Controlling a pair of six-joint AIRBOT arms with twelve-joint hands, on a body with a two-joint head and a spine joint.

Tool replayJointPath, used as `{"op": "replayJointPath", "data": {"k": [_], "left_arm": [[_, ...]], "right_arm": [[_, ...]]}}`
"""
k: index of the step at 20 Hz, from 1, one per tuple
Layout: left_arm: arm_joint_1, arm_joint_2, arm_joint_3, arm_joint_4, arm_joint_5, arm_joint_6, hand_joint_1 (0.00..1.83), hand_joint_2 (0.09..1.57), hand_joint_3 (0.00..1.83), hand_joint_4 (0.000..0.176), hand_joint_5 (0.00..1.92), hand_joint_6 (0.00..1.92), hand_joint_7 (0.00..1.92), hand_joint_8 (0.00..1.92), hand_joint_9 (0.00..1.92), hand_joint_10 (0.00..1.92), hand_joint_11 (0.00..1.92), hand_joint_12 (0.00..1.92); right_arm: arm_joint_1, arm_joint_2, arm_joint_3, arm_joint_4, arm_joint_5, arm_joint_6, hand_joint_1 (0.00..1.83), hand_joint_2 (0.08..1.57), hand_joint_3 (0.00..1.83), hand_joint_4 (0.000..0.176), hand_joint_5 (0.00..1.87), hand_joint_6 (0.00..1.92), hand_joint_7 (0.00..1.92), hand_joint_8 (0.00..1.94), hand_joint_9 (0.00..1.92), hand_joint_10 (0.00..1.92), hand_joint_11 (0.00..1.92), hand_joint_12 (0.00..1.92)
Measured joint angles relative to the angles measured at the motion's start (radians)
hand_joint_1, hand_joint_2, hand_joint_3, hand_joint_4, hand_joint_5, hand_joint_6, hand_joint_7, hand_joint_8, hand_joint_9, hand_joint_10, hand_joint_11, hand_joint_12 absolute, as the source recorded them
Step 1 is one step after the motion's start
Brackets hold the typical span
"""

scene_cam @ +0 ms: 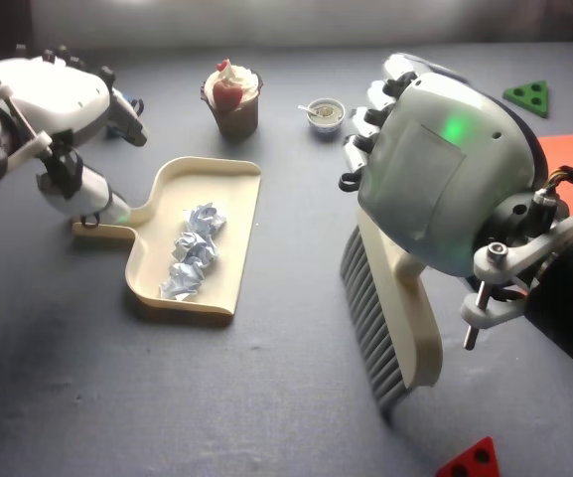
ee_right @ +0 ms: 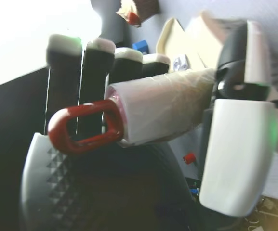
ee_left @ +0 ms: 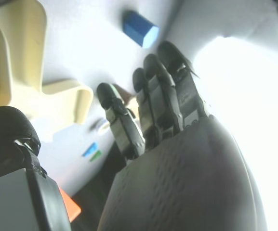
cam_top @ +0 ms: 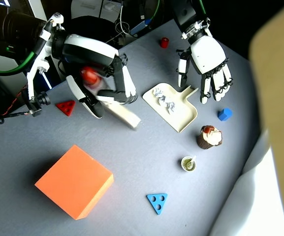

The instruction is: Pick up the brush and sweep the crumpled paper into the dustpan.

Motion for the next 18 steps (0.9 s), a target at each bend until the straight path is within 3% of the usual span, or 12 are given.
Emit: {"op": "replayJointPath", "data": {"k": [1,2,3,4,5,8,11,12,13,15,16,18], "left_arm": [[-0.024,0.007,-0.004,-0.004,0.018,0.023,0.92,0.95,0.00,0.142,0.72,0.01,0.42,0.01,0.37,0.01,0.12,0.64],[-0.047,0.014,-0.010,-0.011,0.032,0.044,0.92,0.95,0.00,0.142,0.72,0.01,0.42,0.01,0.37,0.00,0.11,0.63],[-0.076,0.024,-0.022,-0.030,0.043,0.079,0.92,0.96,0.01,0.142,0.72,0.01,0.41,0.00,0.36,0.00,0.10,0.63],[-0.093,0.029,-0.029,-0.048,0.052,0.101,0.90,0.96,0.01,0.136,0.71,0.00,0.40,0.00,0.35,0.00,0.10,0.63],[-0.110,0.035,-0.038,-0.072,0.058,0.129,0.89,0.97,0.01,0.135,0.71,0.00,0.40,0.00,0.35,0.00,0.10,0.63],[-0.166,0.051,-0.065,-0.159,0.072,0.228,0.91,0.97,0.00,0.129,0.73,0.01,0.42,0.01,0.36,0.00,0.09,0.64],[-0.201,0.061,-0.083,-0.169,0.081,0.246,0.87,0.98,0.01,0.138,0.69,0.00,0.40,0.00,0.33,0.00,0.08,0.64],[-0.203,0.062,-0.088,-0.179,0.090,0.246,0.90,0.98,0.00,0.128,0.70,0.01,0.40,0.00,0.33,0.00,0.08,0.64],[-0.208,0.062,-0.092,-0.185,0.102,0.246,0.88,0.98,0.00,0.143,0.71,0.01,0.42,0.01,0.35,0.01,0.09,0.65],[-0.222,0.064,-0.098,-0.188,0.117,0.247,0.90,0.97,0.00,0.131,0.72,0.01,0.43,0.01,0.36,0.01,0.09,0.65],[-0.228,0.070,-0.111,-0.189,0.110,0.248,0.88,0.97,0.00,0.140,0.72,0.01,0.42,0.00,0.37,0.01,0.11,0.65],[-0.237,0.072,-0.137,-0.197,0.103,0.257,0.92,0.97,0.00,0.122,0.73,0.01,0.41,0.00,0.36,0.01,0.09,0.65]], "right_arm": [[0.001,0.000,0.000,0.008,0.004,-0.004,0.75,0.75,0.00,0.000,0.41,0.65,0.41,0.91,0.30,1.27,0.11,1.67],[0.004,0.004,-0.004,0.018,0.008,-0.009,0.70,0.76,0.00,0.000,0.47,0.28,0.50,0.46,0.37,0.83,0.09,1.41],[0.012,0.012,-0.008,0.039,0.019,-0.023,0.63,0.74,0.00,0.000,0.46,0.07,0.54,0.18,0.41,0.49,0.08,1.24],[0.015,0.018,-0.011,0.063,0.022,-0.039,0.61,0.74,0.00,0.000,0.34,0.03,0.49,0.05,0.41,0.21,0.11,0.88],[0.018,0.026,-0.014,0.096,0.023,-0.060,0.55,0.76,0.00,0.000,0.16,0.01,0.29,0.01,0.29,0.05,0.10,0.53],[0.041,0.053,-0.031,0.289,0.035,-0.098,0.57,0.70,0.00,0.000,0.07,0.00,0.13,0.00,0.14,0.00,0.14,0.08],[0.103,0.072,-0.044,0.376,0.065,-0.101,0.54,0.73,0.01,0.000,0.00,0.00,0.00,0.00,0.02,0.00,0.06,0.02],[0.116,0.072,-0.044,0.370,0.068,-0.103,0.54,0.72,0.00,0.000,0.00,0.00,0.00,0.00,0.02,0.00,0.07,0.03],[0.124,0.071,-0.044,0.368,0.071,-0.105,0.53,0.72,0.00,0.000,0.00,0.00,0.00,0.00,0.02,0.00,0.06,0.02],[0.134,0.071,-0.044,0.403,0.076,-0.095,0.53,0.74,0.01,0.000,0.00,0.00,0.00,0.00,0.00,0.00,0.03,0.01],[0.135,0.071,-0.044,0.428,0.071,-0.066,0.52,0.73,0.01,0.000,0.00,0.00,0.00,0.00,0.00,0.00,0.03,0.01],[0.140,0.089,-0.047,0.462,0.064,0.050,0.52,0.74,0.01,0.000,0.00,0.00,0.00,0.00,0.00,0.00,0.03,0.01]]}}
